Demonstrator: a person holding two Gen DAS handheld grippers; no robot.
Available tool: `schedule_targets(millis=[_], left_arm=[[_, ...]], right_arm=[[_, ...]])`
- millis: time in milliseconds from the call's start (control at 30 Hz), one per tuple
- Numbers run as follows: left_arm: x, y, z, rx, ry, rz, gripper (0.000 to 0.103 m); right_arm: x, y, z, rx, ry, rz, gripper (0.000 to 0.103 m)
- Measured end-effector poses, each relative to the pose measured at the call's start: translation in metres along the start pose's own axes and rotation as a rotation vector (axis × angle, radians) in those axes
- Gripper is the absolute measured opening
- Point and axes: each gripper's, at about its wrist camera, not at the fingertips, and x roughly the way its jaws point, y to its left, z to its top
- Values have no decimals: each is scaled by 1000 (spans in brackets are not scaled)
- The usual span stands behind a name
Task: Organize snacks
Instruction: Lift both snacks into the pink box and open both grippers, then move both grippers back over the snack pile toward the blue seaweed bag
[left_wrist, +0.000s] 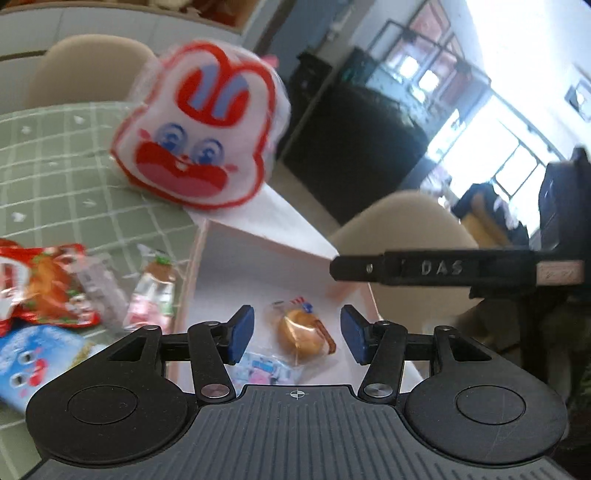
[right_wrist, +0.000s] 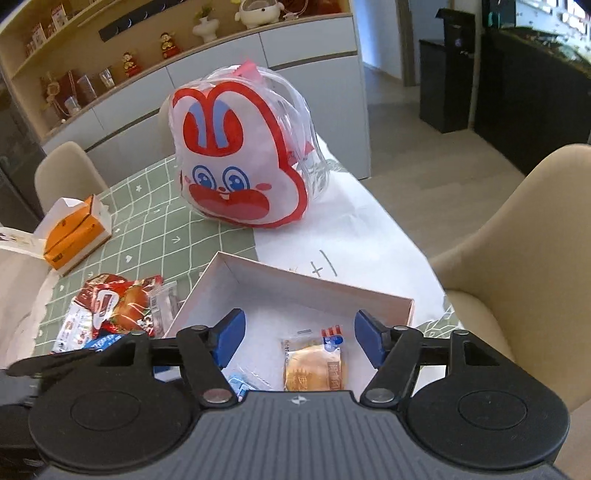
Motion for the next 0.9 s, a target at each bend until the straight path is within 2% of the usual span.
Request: schedule_targets(millis=[100, 267, 367, 467, 600, 733, 800, 900], left_arm=[[-25, 12, -8, -20, -7, 96, 57], [-71, 58, -36, -143, -8, 242, 57], [-92, 86, -47, -185, 19, 274, 57], [-110, 111, -59, -209, 44, 294, 57], [-135, 136, -79, -259, 64, 304, 57], [-158, 155, -93, -276, 81, 312, 57], [-168, 163, -95, -284, 79, 321, 57], [-179, 175, -95, -298, 65, 325, 57]], right_arm=[[-6, 24, -1, -57, -7, 23, 67], [7, 88, -3, -135, 19, 135, 69], [21, 130, -7, -191, 53, 227, 70], [43, 176, -15, -308, 121, 292, 70], [79, 218, -24, -434, 195, 269, 70], [105, 234, -31, -539, 220, 252, 70], [113, 231, -29, -519, 233, 246, 77], [115, 217, -24, -381, 264, 251, 79]])
